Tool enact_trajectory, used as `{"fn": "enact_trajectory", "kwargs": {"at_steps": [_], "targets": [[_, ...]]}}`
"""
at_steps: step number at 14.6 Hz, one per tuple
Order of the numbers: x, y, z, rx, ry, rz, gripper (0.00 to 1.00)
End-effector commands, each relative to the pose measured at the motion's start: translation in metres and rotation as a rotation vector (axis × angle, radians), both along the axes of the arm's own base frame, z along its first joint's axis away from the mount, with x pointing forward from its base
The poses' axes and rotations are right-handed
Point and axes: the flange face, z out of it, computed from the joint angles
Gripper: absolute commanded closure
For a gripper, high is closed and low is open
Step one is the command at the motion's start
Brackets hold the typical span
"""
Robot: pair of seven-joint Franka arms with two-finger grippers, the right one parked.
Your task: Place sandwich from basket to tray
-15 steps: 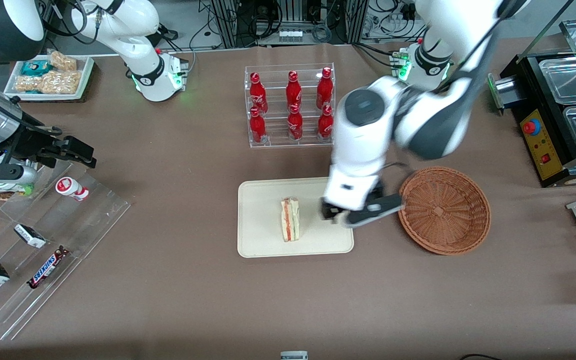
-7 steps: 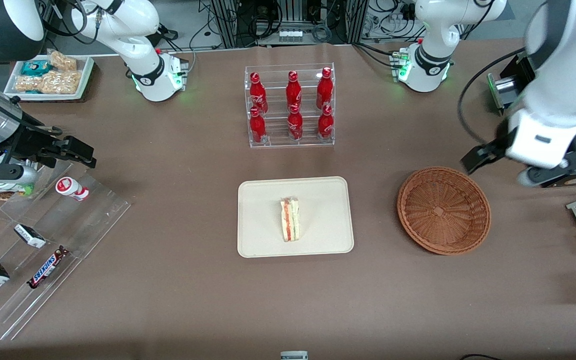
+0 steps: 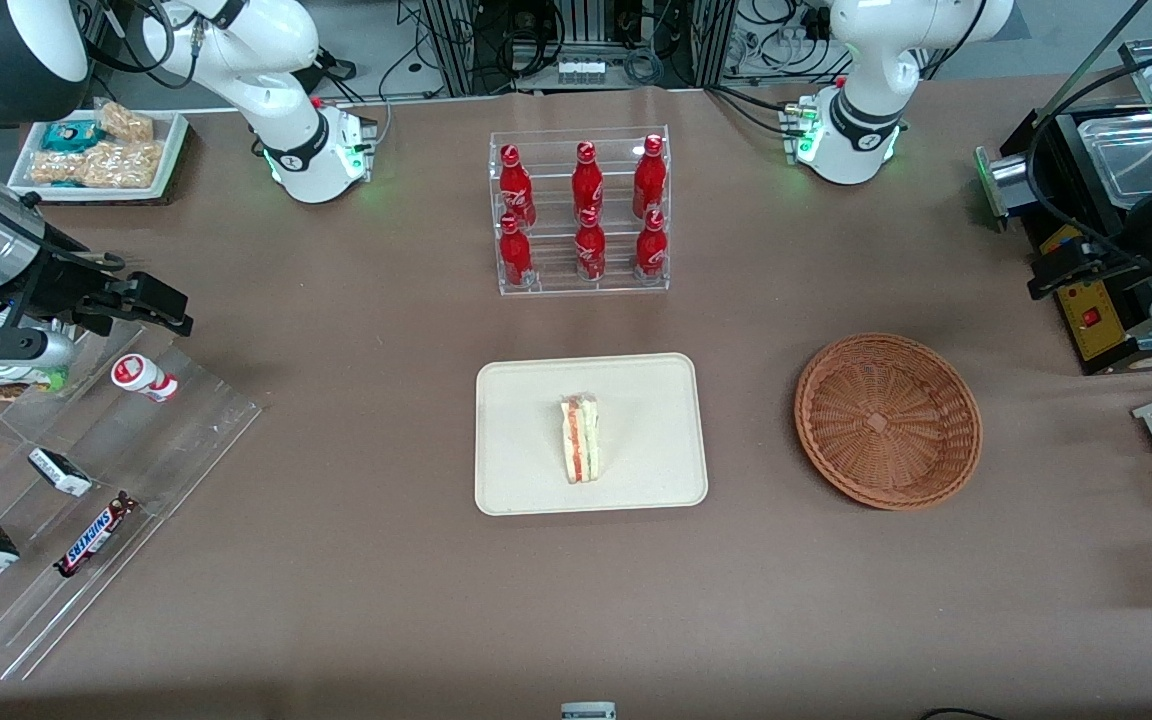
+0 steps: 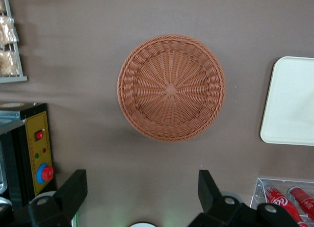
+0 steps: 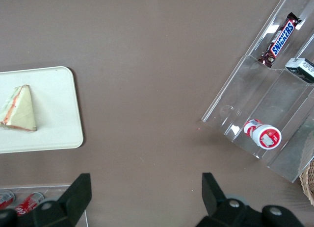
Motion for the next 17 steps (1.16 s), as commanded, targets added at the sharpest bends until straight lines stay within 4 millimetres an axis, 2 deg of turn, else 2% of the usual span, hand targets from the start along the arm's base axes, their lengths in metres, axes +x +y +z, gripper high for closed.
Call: {"fn": "enact_trajectory", "kwargs": {"at_steps": [1,3,8,13,16,17], "targets": [[0.010,-0.009,0.005,0.020,-0.051,-0.023,0.00],[0.011,-0.017,0.005,0.021,-0.053,-0.037,0.00],[0.003,-0.001,0.018,0.009,-0.056,-0.019,0.00],[0.001,0.011,0.017,0.022,-0.032,-0.013,0.00],[-0.002,0.048,0.014,0.017,-0.021,-0.029,0.00],[-0.002,0.047,0.015,0.017,-0.021,-0.032,0.00]]}}
